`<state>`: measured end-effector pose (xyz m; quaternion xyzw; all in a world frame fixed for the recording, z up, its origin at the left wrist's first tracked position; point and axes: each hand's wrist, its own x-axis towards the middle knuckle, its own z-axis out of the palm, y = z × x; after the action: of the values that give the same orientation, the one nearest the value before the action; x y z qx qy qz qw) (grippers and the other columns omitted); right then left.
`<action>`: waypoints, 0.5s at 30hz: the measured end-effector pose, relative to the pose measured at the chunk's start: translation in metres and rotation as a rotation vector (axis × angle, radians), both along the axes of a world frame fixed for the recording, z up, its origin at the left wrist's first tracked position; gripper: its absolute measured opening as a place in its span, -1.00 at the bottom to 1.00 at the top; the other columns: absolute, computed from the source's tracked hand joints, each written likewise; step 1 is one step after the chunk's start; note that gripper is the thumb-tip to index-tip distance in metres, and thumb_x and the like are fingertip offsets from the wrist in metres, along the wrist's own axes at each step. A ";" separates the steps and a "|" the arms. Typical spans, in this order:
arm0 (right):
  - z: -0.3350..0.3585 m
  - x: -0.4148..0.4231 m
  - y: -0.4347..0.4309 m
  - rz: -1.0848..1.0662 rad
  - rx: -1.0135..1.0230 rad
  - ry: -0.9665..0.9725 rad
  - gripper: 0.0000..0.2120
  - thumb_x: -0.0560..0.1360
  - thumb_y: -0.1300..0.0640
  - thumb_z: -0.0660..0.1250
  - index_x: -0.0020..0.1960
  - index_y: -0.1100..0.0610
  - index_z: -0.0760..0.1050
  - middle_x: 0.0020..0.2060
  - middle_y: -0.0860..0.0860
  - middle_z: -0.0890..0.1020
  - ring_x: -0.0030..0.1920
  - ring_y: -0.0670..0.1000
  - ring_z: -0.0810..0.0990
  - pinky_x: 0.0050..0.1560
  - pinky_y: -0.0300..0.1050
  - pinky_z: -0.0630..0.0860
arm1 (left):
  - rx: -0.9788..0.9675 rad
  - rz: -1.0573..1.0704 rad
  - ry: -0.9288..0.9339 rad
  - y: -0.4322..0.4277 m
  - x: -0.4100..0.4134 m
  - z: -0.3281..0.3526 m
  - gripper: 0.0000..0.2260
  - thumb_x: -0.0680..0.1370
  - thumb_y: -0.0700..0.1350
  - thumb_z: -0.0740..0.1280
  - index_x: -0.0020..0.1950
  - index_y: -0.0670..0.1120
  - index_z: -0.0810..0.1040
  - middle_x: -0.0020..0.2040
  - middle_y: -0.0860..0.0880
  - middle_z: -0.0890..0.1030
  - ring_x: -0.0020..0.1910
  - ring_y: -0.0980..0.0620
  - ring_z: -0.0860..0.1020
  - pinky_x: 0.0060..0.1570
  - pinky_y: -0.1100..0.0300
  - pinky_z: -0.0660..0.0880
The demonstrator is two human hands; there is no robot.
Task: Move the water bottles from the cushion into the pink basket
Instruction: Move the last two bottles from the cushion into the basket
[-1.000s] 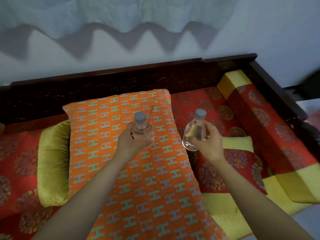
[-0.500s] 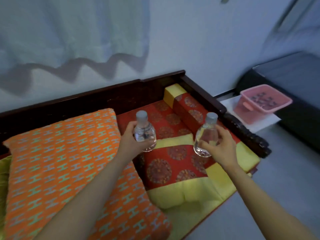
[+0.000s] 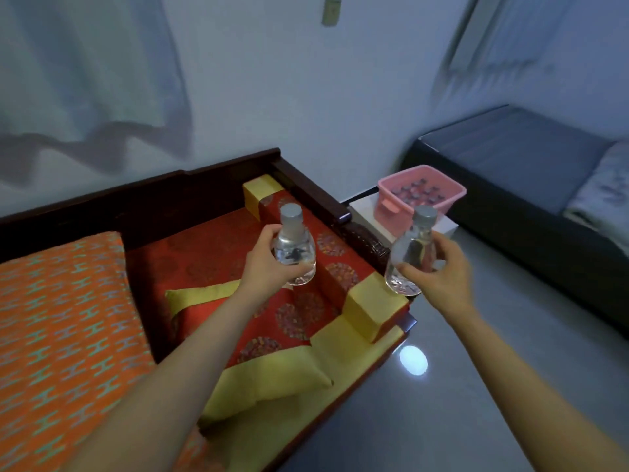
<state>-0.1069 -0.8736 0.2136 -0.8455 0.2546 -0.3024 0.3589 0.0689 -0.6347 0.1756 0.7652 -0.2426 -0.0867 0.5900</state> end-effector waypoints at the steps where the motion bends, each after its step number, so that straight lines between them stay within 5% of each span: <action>1: 0.000 -0.001 -0.011 -0.018 0.002 0.002 -0.40 0.26 0.06 0.59 0.25 0.02 0.46 0.06 -0.07 0.52 0.07 0.00 0.52 0.00 -0.08 0.49 | 0.000 -0.005 -0.013 -0.014 0.001 0.004 -0.44 0.15 0.11 0.59 0.02 0.33 0.38 -0.04 0.25 0.60 -0.11 0.31 0.59 -0.23 0.41 0.47; 8: -0.017 0.003 -0.105 -0.087 0.040 0.019 -0.41 0.24 -0.03 0.58 0.22 -0.02 0.49 0.06 -0.11 0.60 0.01 -0.07 0.56 -0.01 -0.11 0.51 | 0.017 -0.064 -0.011 -0.123 0.016 -0.005 -0.41 0.14 0.07 0.62 0.02 0.34 0.38 -0.06 0.26 0.62 -0.10 0.32 0.60 -0.18 0.39 0.50; 11: -0.030 0.020 -0.152 -0.090 0.070 0.043 -0.42 0.23 -0.02 0.58 0.19 -0.04 0.48 0.03 -0.13 0.59 -0.01 -0.08 0.56 -0.01 -0.10 0.52 | 0.037 -0.096 0.015 -0.177 0.032 -0.021 -0.42 0.14 0.04 0.61 0.02 0.30 0.38 -0.03 0.16 0.62 -0.09 0.26 0.61 -0.08 0.22 0.56; 15: -0.037 0.052 -0.217 -0.096 0.091 0.066 -0.42 0.22 -0.02 0.58 0.18 -0.03 0.46 0.02 -0.11 0.58 -0.03 -0.09 0.53 -0.05 -0.12 0.49 | 0.029 -0.099 0.029 -0.248 0.057 -0.034 -0.40 0.18 0.00 0.62 0.07 0.18 0.37 -0.06 0.16 0.59 -0.11 0.36 0.57 -0.23 0.45 0.47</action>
<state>-0.0553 -1.0910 0.1763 -0.8246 0.3200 -0.2791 0.3738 0.1264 -0.8826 0.1421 0.7594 -0.2705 -0.1303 0.5771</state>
